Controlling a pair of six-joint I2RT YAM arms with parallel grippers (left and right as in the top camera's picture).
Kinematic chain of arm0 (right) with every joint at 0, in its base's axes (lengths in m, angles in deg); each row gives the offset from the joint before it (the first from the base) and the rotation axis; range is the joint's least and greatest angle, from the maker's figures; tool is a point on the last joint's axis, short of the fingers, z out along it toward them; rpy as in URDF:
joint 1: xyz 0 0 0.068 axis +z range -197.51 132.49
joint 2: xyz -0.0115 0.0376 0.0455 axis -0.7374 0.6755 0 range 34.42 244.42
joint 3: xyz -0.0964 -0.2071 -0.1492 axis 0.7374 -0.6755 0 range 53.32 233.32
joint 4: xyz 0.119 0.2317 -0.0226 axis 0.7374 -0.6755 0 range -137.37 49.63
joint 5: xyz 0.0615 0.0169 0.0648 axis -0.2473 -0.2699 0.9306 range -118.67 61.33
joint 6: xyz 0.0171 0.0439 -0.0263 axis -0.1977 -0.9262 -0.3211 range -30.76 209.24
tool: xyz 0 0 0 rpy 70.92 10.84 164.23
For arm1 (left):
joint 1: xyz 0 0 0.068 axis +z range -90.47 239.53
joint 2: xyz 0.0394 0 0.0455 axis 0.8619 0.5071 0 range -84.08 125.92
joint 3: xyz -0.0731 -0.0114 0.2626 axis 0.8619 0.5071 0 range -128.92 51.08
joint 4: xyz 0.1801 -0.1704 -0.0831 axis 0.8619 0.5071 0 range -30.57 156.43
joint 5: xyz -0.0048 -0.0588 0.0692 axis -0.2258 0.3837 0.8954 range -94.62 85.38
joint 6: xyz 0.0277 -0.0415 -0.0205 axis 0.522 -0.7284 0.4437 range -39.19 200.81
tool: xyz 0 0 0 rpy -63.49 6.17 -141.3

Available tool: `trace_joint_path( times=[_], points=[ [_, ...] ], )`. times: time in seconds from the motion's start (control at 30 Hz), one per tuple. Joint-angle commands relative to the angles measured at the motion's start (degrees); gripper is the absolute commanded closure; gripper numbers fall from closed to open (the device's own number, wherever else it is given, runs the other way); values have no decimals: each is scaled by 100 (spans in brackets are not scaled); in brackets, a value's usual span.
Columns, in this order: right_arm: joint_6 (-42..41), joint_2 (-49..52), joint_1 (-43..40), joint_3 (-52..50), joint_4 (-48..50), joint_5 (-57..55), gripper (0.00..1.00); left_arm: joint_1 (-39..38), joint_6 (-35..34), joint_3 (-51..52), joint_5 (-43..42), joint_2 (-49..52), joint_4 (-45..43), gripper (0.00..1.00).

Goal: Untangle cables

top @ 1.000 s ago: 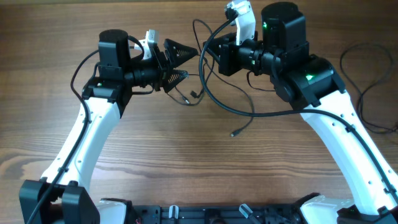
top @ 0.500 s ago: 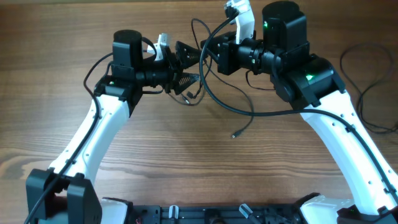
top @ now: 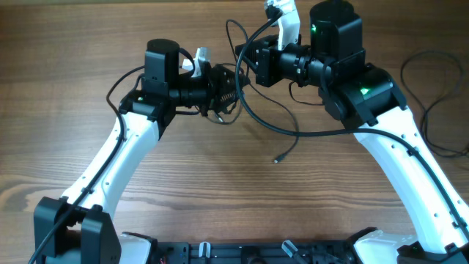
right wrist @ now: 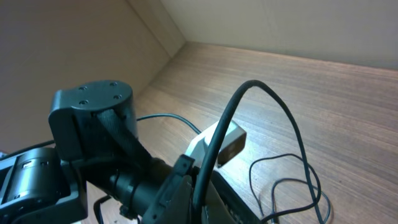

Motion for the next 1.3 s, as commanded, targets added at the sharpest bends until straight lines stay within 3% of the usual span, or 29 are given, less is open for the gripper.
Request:
trace_joint_path(
  times=[0.0,0.03,0.23,0.33,0.43,0.53,1.07,1.27],
  points=[
    [-44,44,-13,15,44,116,96,-20,393,7,201,39,22,87],
    [-42,44,-13,15,39,114,96,-20,533,7,264,39,22,96],
    [-11,42,-13,15,50,-13,96,-15,1545,7,1132,39,199,96],
    [177,13,-98,17,107,-433,96,-15,2302,7,2221,39,828,96],
    [170,-79,-481,17,94,-1283,96,76,2791,7,3930,39,1912,96],
    [140,-155,-942,17,42,-1515,96,289,2918,7,4594,37,2400,96],
    [87,-116,-4140,9,-1235,-1963,96,1937,3021,7,4673,37,2881,96],
    [-931,-24,-4826,-13,-1867,-3104,96,2022,3010,7,4594,37,2896,96]
  ],
)
